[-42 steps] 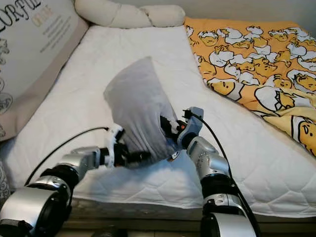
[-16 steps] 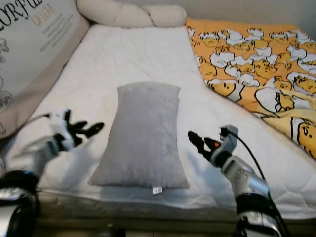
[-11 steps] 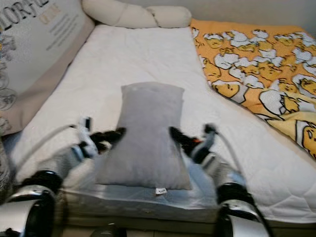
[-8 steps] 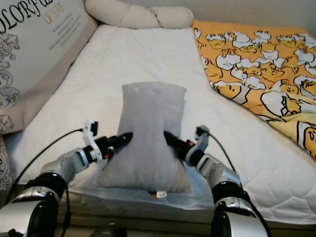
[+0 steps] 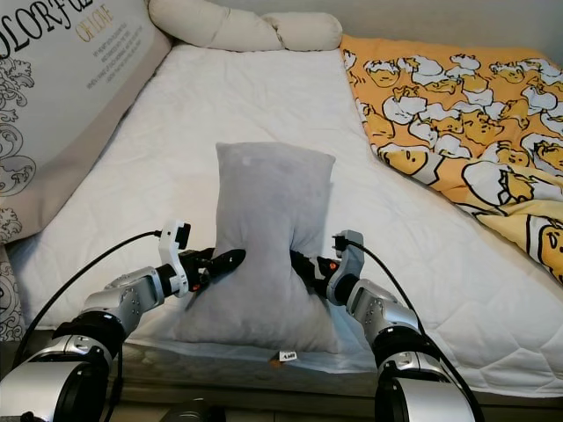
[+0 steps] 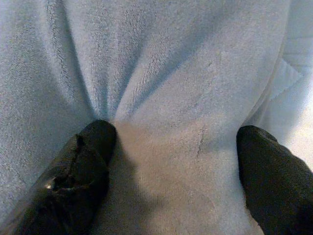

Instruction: Clean up the room

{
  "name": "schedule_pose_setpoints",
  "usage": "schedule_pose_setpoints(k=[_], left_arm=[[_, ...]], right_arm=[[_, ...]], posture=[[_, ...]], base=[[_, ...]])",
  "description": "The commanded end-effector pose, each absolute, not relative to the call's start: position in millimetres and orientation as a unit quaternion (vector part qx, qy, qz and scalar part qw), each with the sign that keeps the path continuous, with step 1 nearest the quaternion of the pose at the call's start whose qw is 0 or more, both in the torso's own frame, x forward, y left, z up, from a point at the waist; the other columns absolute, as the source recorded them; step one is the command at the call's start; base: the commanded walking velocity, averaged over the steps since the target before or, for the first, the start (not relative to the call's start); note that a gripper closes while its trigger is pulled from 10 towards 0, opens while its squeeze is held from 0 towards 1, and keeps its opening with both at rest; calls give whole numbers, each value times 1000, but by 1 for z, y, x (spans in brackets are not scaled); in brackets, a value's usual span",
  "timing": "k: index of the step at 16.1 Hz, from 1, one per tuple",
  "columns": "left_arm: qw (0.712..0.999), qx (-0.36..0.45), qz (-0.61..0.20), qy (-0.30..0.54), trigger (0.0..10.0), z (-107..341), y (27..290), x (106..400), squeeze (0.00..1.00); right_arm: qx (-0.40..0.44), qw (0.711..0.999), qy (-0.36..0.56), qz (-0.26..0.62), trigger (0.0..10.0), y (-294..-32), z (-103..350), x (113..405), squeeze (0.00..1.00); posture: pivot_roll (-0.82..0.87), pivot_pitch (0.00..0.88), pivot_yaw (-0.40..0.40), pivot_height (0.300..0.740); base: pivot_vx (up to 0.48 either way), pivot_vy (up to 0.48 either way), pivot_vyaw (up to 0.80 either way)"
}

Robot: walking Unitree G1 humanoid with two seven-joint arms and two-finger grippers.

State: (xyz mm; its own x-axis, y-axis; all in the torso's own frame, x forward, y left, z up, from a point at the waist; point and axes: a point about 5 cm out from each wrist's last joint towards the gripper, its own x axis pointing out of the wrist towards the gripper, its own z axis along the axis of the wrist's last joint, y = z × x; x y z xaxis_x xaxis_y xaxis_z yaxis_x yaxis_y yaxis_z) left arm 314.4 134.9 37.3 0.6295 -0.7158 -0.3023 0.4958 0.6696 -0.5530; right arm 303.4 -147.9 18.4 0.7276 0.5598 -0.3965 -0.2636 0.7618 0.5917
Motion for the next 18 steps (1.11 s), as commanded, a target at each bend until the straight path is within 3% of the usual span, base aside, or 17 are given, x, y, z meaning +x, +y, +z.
schedule_pose_setpoints(k=[1, 11, 15, 18], left_arm=[[871, -199, -354, 276, 0, 34, 126, 313, 0], [884, -173, -344, 263, 0, 37, 129, 318, 0], [888, -158, -345, 259, 0, 40, 127, 321, 0], [907, -126, -330, 229, 0, 51, 127, 331, 0]], right_arm=[[249, 891, 300, 234, 0, -139, 15, 302, 0], [285, 903, 236, 218, 0, -132, 27, 313, 0], [258, 914, 230, 212, 0, -130, 23, 311, 0], [246, 915, 229, 225, 0, -128, 30, 317, 0]], posture=[[39, 0, 11, 740], [57, 0, 7, 740], [48, 0, 19, 740], [39, 0, 25, 740]], base=[[0, 0, 0], [0, 0, 0], [0, 0, 0], [0, 0, 0]])
